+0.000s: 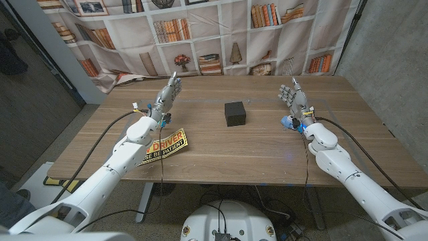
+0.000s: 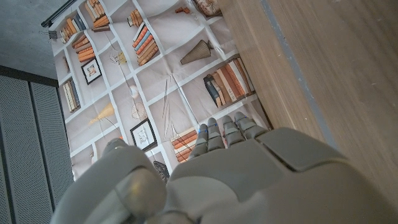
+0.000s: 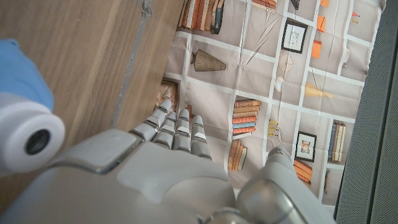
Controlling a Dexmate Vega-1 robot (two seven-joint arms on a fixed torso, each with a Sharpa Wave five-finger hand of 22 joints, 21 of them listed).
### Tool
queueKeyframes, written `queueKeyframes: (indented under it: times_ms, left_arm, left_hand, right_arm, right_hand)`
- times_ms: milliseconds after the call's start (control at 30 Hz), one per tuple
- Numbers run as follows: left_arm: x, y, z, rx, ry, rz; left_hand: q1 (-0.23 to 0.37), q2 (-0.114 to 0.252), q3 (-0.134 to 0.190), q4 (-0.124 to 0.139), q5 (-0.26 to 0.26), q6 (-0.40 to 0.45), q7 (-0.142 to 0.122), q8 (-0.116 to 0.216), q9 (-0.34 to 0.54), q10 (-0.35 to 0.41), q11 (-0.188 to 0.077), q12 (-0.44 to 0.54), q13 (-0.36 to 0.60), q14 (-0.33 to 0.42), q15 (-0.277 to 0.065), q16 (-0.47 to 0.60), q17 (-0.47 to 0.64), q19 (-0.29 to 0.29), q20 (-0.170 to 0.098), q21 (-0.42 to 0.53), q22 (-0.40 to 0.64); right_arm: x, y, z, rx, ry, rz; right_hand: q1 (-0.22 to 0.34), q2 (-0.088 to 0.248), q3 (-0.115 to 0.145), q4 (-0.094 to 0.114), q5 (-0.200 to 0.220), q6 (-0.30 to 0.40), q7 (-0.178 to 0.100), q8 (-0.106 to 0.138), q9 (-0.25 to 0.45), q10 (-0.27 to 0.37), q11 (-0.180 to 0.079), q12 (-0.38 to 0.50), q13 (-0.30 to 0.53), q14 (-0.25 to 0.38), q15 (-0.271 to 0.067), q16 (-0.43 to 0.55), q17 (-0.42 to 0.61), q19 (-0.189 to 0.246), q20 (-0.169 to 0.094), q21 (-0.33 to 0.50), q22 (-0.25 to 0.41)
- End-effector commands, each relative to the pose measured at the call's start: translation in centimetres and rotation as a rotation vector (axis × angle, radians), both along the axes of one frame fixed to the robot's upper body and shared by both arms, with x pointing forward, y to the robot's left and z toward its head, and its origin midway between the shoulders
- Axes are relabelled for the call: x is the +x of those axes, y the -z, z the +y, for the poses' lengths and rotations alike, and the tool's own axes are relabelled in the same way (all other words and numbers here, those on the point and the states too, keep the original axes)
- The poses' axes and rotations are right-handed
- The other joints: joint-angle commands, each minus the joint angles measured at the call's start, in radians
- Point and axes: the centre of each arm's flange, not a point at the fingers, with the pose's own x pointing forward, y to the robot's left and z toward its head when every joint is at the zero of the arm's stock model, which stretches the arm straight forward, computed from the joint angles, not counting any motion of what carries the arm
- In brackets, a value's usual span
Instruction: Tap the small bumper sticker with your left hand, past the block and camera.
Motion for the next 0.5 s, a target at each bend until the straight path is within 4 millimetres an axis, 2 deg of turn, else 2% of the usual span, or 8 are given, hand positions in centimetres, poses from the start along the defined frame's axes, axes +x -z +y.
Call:
queueKeyframes:
  times_ms: [33, 333, 500]
  left_arm:
    - [-0.4, 0.5, 0.3, 0.027, -0.040, -0.033]
    - [-1.2, 0.7, 0.7, 0.065, -0.067, -0.073]
    - [-1.6, 0.9, 0.7, 0.076, -0.057, -0.071]
  left_hand:
    - [0.006, 0.007, 0.002, -0.006, -0.003, 0.014, 0.003, 0.005, 0.002, 0.018, 0.000, 0.007, 0.002, 0.015, 0.003, 0.008, 0.001, 0.011, 0.000, 0.008, 0.000]
    - [0.018, 0.011, 0.001, -0.010, -0.006, 0.045, -0.002, 0.008, 0.002, 0.050, -0.001, 0.010, 0.002, 0.048, -0.001, 0.011, 0.001, 0.040, 0.002, 0.011, -0.001]
    - [0.021, 0.012, 0.001, -0.011, -0.007, 0.046, -0.002, 0.006, 0.002, 0.056, -0.003, 0.010, 0.002, 0.052, 0.000, 0.010, 0.001, 0.044, 0.002, 0.010, -0.001]
  right_arm:
    - [0.6, -2.0, -0.5, -0.032, -0.001, -0.020]
    - [0.1, -3.2, -0.9, -0.037, 0.002, -0.052]
    - [-0.5, -3.3, -0.9, -0.067, -0.004, -0.047]
  right_hand:
    - [0.009, 0.004, 0.006, -0.002, 0.005, 0.007, 0.000, 0.005, 0.004, 0.013, 0.000, 0.005, 0.003, 0.004, 0.002, 0.004, 0.003, 0.009, 0.003, -0.004, 0.003]
    - [0.009, 0.004, 0.006, -0.003, 0.005, 0.007, -0.001, 0.004, 0.004, 0.013, -0.001, 0.004, 0.003, 0.005, 0.002, 0.003, 0.003, 0.010, 0.004, -0.007, 0.003]
    - [0.009, 0.004, 0.006, -0.003, 0.005, 0.007, -0.002, 0.004, 0.004, 0.013, -0.001, 0.004, 0.003, 0.006, 0.002, 0.002, 0.004, 0.011, 0.004, -0.009, 0.003]
